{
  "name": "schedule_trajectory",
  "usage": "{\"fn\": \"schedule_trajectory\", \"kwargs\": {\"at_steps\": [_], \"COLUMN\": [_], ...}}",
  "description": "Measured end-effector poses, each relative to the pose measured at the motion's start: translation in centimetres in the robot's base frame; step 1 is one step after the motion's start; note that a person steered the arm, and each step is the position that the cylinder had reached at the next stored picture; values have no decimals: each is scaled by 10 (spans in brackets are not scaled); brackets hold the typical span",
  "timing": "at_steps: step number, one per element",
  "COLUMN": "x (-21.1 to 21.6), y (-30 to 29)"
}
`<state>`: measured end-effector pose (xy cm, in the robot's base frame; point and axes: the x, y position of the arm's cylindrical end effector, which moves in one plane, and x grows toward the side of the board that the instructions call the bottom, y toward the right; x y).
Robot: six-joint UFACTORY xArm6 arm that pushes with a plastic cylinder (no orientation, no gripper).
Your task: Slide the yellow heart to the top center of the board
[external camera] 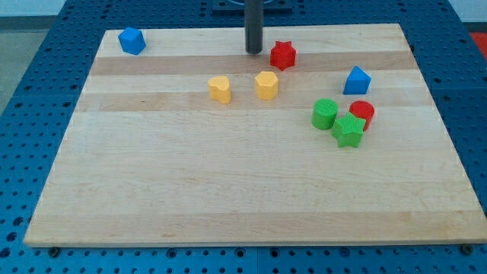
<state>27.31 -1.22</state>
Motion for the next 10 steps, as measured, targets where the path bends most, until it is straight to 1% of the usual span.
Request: {"fn": "schedule_trajectory", "kwargs": {"at_steps": [1, 2, 3, 4, 5, 7, 8, 10], "x": [40, 54, 72, 116, 133, 86, 75, 75], "y": [-31, -74, -95, -86, -71, -53, -31, 14]}}
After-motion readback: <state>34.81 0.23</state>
